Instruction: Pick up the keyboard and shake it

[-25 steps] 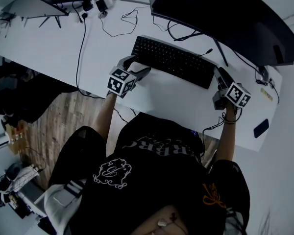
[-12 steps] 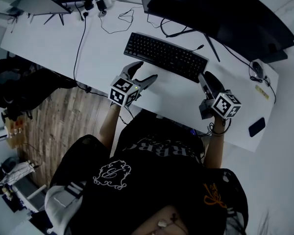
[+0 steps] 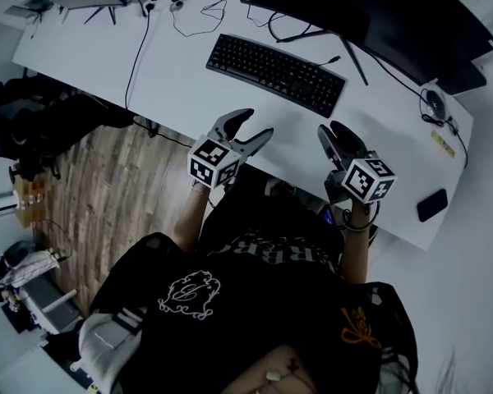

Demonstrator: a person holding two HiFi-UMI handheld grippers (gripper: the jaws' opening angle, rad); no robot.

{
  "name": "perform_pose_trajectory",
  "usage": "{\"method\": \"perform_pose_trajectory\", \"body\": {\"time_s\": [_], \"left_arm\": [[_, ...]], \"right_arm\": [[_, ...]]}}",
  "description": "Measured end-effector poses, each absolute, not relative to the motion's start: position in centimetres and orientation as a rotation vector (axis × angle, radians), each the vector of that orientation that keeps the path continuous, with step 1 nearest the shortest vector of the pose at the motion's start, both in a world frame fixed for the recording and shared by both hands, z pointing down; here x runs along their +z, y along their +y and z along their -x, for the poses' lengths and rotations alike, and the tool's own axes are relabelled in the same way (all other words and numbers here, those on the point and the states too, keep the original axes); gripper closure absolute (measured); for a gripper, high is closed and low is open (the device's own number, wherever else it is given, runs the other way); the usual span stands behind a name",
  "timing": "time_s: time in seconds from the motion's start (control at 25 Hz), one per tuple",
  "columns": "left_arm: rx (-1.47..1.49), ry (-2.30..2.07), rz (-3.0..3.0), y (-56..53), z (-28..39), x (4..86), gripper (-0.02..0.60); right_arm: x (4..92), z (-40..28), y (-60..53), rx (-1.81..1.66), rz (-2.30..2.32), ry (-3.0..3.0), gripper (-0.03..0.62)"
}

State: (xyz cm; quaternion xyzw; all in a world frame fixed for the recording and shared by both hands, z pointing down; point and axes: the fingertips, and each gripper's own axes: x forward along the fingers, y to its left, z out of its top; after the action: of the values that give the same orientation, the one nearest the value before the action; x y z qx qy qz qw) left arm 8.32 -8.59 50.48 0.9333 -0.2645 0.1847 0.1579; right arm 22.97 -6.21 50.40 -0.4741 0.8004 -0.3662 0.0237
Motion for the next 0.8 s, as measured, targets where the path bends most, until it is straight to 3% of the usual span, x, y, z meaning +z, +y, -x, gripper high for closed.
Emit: {"method": "perform_pose_trajectory", "body": {"time_s": [0.44, 0.8], "left_arm": [[0.504, -0.752, -2.643, -4.7, -8.9, 50.4, 0.442], [0.511, -0.755, -2.686, -2.4, -5.4, 49.1, 0.484]], "right_arm": [[50.4, -20.4, -3.2, -1.149, 1.398, 2.509, 0.425], [48.9, -15.3, -1.7, -1.074, 1.352, 2.599, 0.434]]}}
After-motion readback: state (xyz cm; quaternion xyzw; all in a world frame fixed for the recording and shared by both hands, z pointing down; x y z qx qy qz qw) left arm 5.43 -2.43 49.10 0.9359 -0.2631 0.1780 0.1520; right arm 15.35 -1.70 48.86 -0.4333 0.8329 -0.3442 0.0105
